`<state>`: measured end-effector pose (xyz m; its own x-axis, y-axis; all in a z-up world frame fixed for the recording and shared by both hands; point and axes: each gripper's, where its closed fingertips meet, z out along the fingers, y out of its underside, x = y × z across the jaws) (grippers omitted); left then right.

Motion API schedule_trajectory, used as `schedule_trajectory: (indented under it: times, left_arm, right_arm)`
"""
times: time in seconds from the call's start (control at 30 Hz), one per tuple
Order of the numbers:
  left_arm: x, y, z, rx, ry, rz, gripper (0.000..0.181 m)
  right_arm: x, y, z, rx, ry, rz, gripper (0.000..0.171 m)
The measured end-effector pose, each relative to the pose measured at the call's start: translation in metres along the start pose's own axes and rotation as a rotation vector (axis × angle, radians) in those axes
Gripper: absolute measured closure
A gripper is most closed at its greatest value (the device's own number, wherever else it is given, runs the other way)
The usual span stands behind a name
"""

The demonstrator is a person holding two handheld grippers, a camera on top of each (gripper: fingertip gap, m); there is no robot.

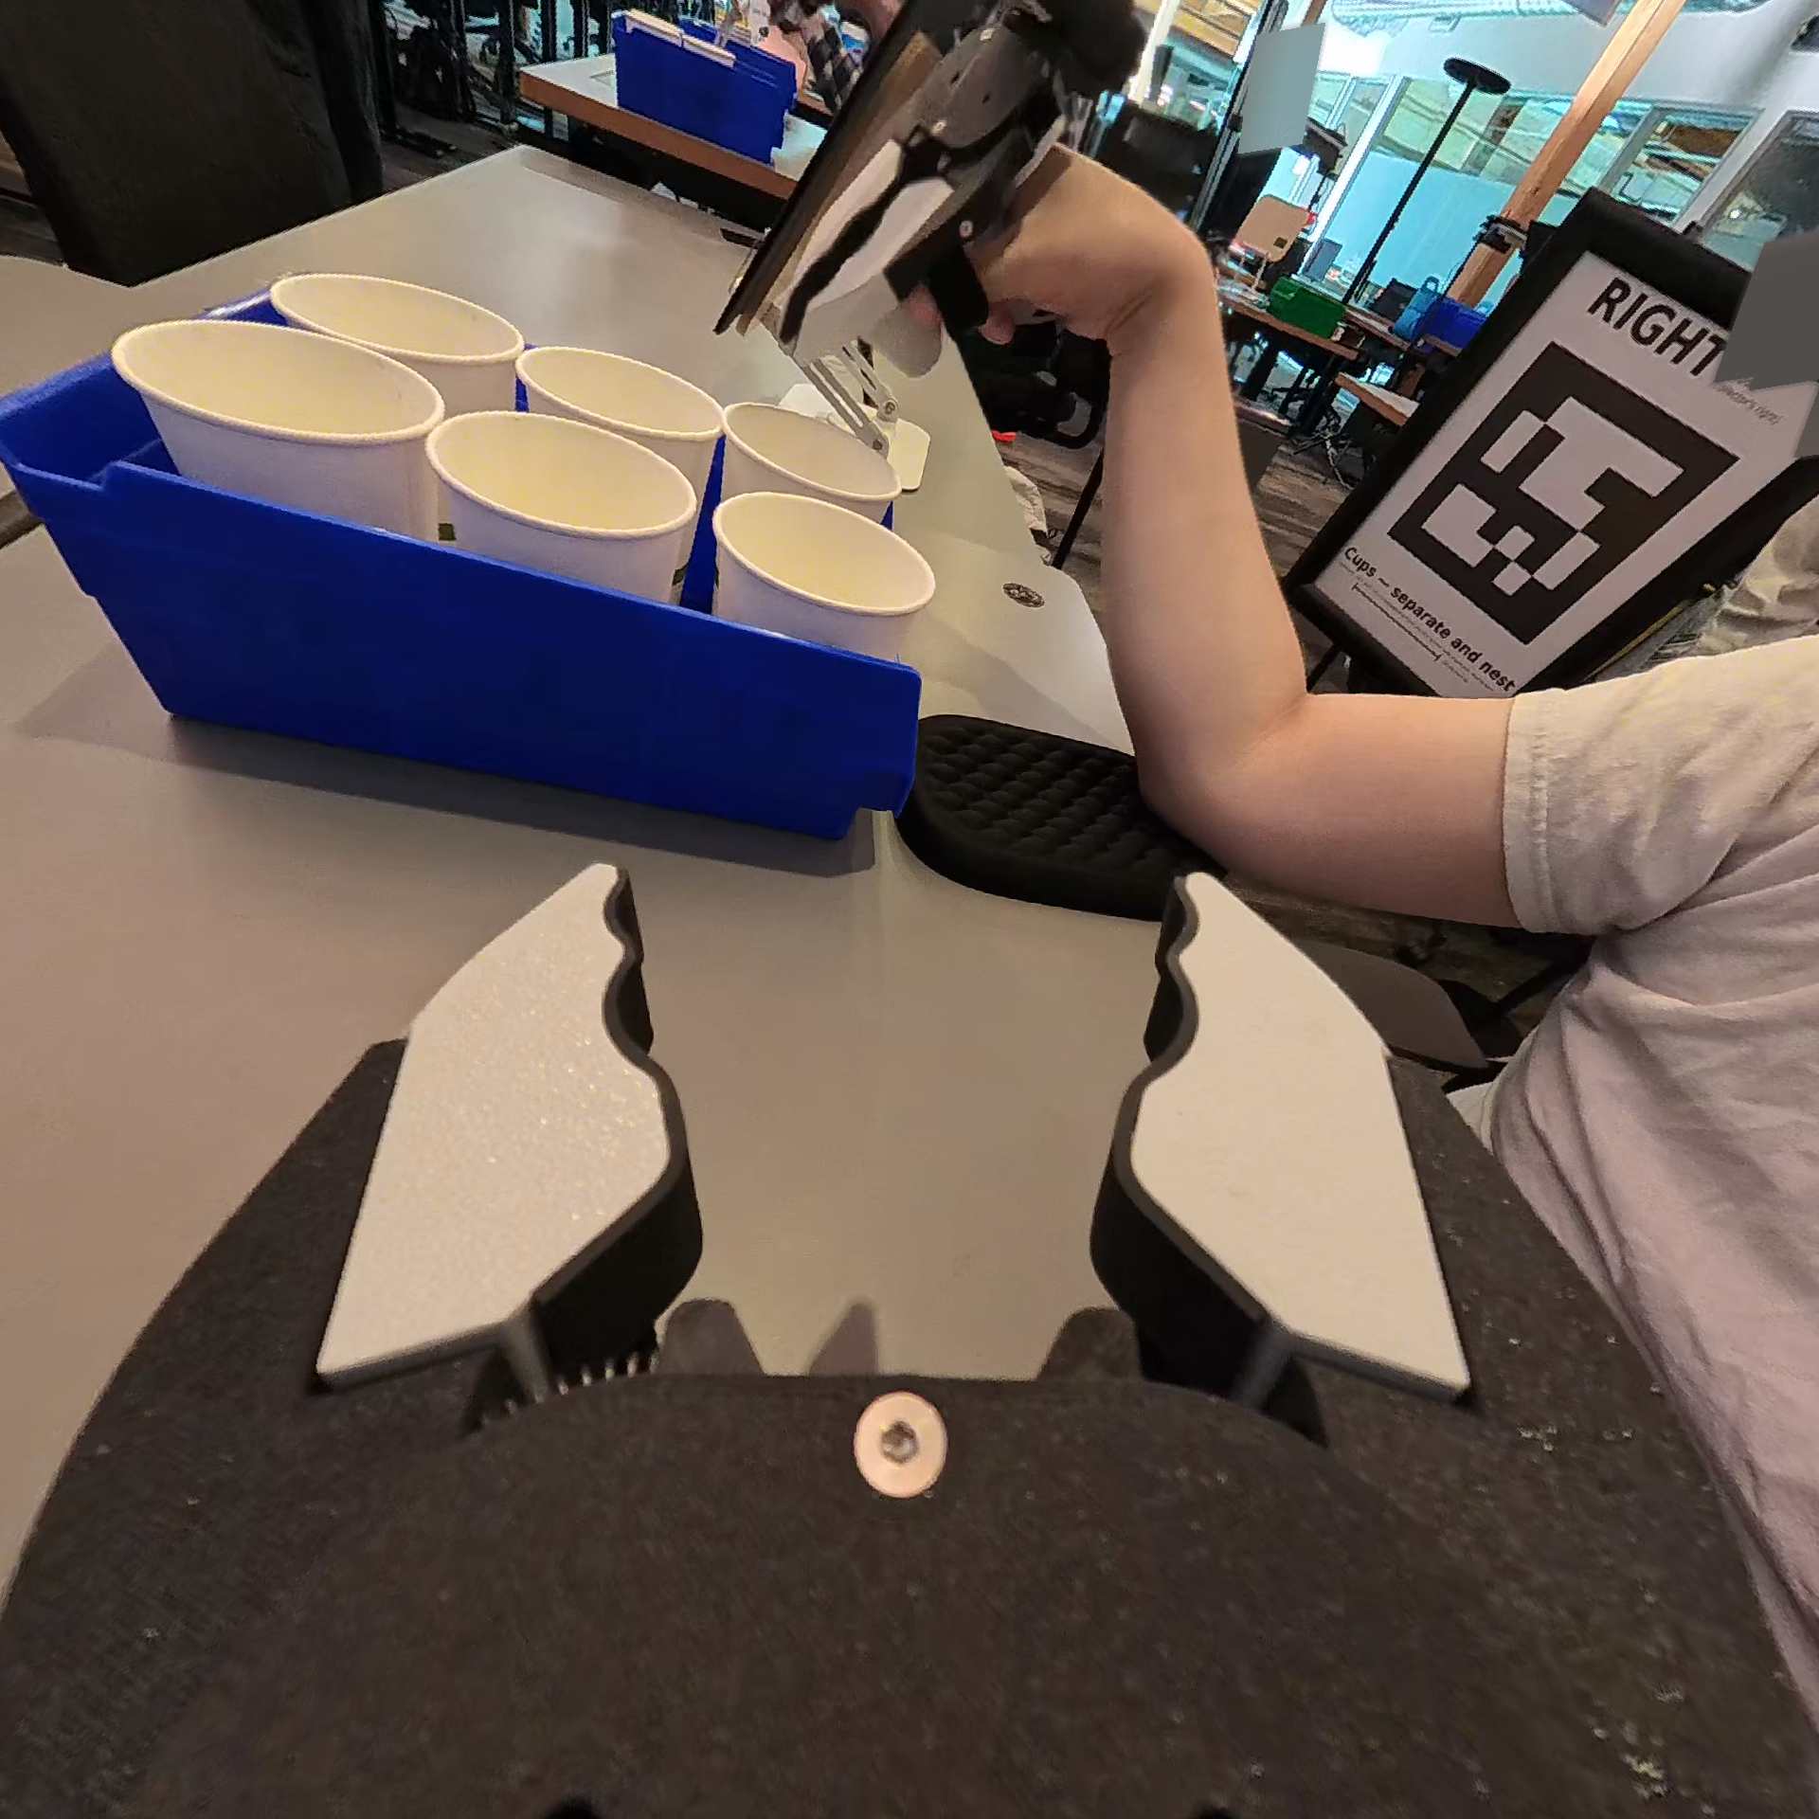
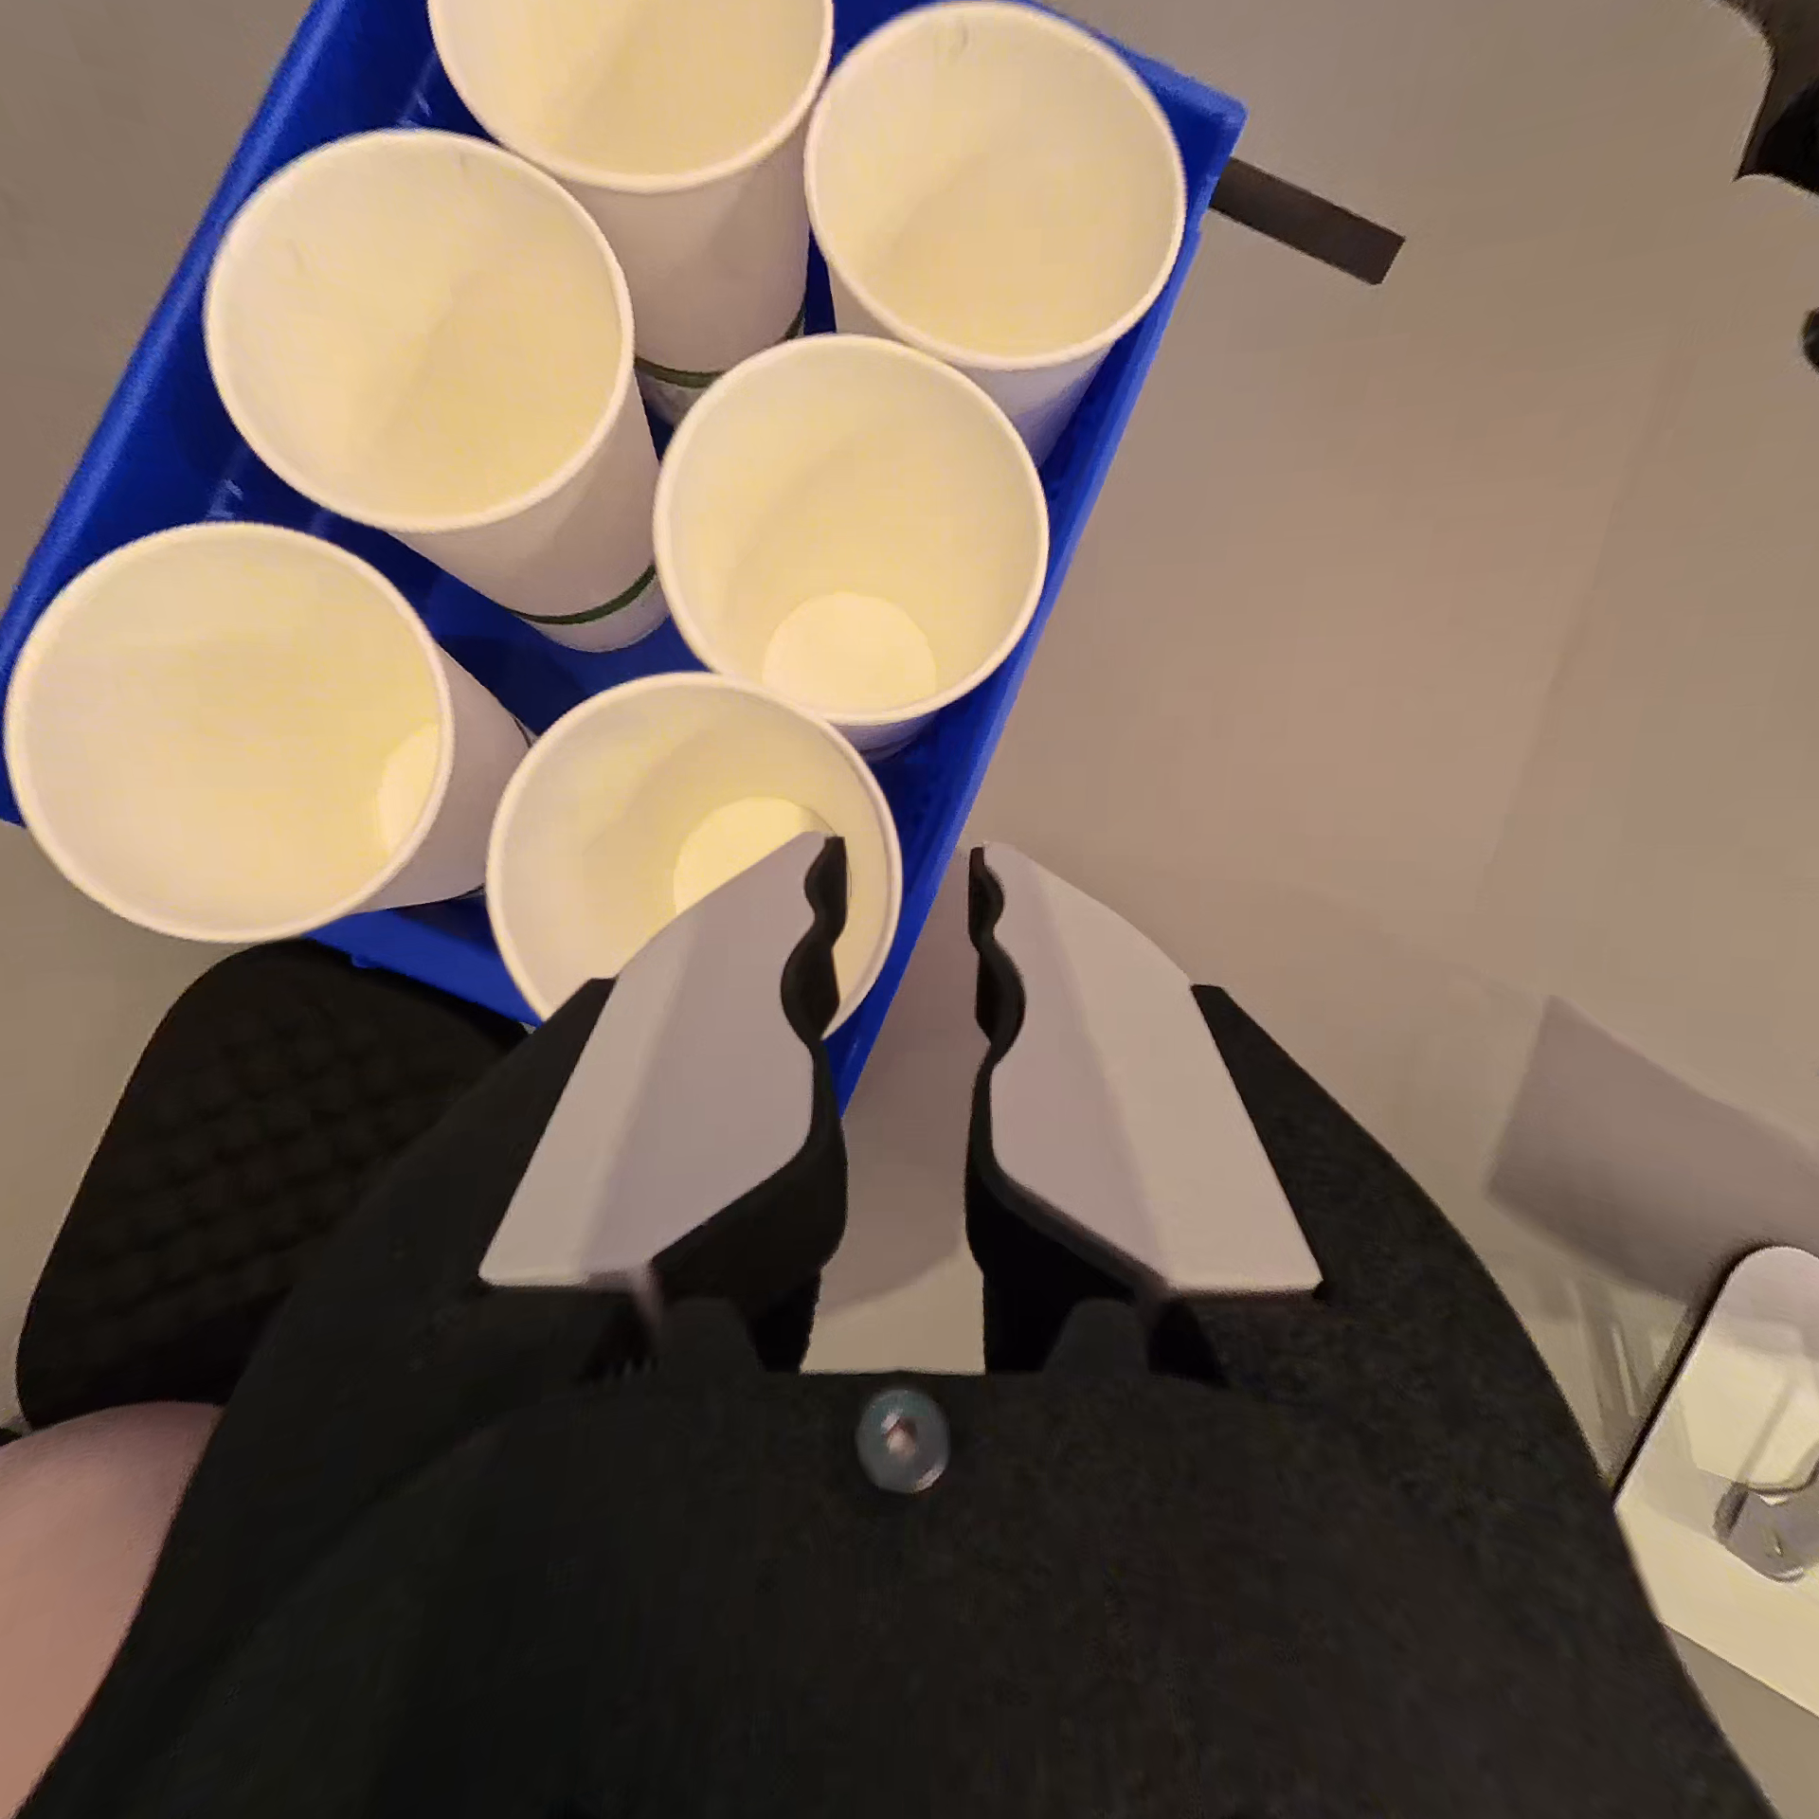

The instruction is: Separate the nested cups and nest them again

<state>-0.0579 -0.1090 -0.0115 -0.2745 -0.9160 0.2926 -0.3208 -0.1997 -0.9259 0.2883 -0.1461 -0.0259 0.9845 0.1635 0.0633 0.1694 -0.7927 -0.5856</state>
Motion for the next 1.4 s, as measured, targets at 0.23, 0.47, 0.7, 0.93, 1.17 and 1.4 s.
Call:
schedule_trajectory:
  times: [0.23,0.47,0.7,0.93,1.17,1.4]
  left_arm:
    - [0.001,0.001,0.001,-0.007,0.003,0.004,0.082]
    - [0.000,0.003,0.002,-0.018,-0.001,0.009,0.083]
    - [0.000,0.005,0.003,-0.027,0.000,0.012,0.083]
    - [0.001,0.003,0.002,-0.019,0.001,0.011,0.084]
    - [0.001,0.002,0.001,-0.017,0.000,0.012,0.084]
    - [0.002,0.003,0.002,-0.022,0.001,0.016,0.084]
  right_arm:
    - [-0.003,0.025,0.020,-0.139,-0.075,0.028,0.152]
    - [-0.014,0.028,0.024,-0.185,-0.137,0.040,0.167]
    - [-0.020,0.027,0.025,-0.224,-0.161,0.106,0.168]
    - [-0.022,0.024,0.026,-0.222,-0.164,0.079,0.160]
    - [0.021,-0.026,-0.004,0.112,0.059,0.163,0.153]
    - [0.029,0.004,0.038,-0.080,0.023,0.173,0.144]
